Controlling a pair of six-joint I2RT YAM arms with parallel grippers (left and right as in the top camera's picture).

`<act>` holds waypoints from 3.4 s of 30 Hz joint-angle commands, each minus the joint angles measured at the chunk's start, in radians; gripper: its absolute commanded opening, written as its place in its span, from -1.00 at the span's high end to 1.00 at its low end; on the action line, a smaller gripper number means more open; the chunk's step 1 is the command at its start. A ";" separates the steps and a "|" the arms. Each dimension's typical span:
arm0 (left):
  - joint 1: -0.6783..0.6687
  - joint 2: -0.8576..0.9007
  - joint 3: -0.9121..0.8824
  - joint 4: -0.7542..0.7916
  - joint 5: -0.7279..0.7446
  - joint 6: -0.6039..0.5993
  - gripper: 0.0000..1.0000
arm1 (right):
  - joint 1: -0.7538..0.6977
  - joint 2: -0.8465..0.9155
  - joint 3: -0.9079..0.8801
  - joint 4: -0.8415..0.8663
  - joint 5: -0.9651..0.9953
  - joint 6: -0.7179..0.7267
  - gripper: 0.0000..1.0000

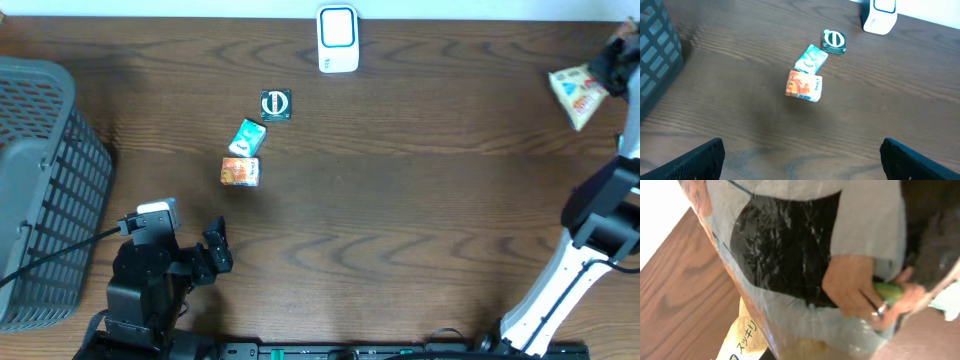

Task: Scan the item barcode
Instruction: 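Swing the snack bag to the far right edge and release it, then move the right gripper to the orange tissue pack, then grasp the orange tissue pack with the right gripper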

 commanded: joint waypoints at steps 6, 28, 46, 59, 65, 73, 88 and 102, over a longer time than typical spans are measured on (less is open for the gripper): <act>0.000 -0.001 -0.001 0.002 -0.013 -0.005 -0.95 | -0.076 -0.034 0.015 0.003 0.002 0.192 0.86; 0.000 -0.001 -0.001 0.002 -0.013 -0.005 -0.96 | 0.043 0.036 0.015 0.003 -0.795 -0.195 -0.70; 0.000 -0.001 -0.001 0.002 -0.013 -0.005 -0.96 | 0.682 0.036 0.008 -0.076 -0.631 -0.321 -0.61; 0.000 -0.001 -0.001 0.002 -0.013 -0.005 -0.96 | 1.084 0.098 0.007 -0.071 -0.498 -0.319 -0.20; 0.000 -0.001 -0.001 0.002 -0.013 -0.005 -0.95 | 1.187 0.139 0.007 -0.020 -0.442 -0.322 -0.01; 0.000 -0.001 -0.001 0.002 -0.013 -0.005 -0.96 | 1.235 0.212 0.007 0.061 -0.428 -0.319 -0.04; 0.000 -0.001 -0.001 0.002 -0.013 -0.005 -0.96 | 1.233 0.199 0.009 -0.166 -0.428 -0.319 -0.01; 0.000 -0.001 -0.001 0.002 -0.013 -0.005 -0.96 | 1.212 0.097 0.008 -0.220 -0.370 -0.488 -0.01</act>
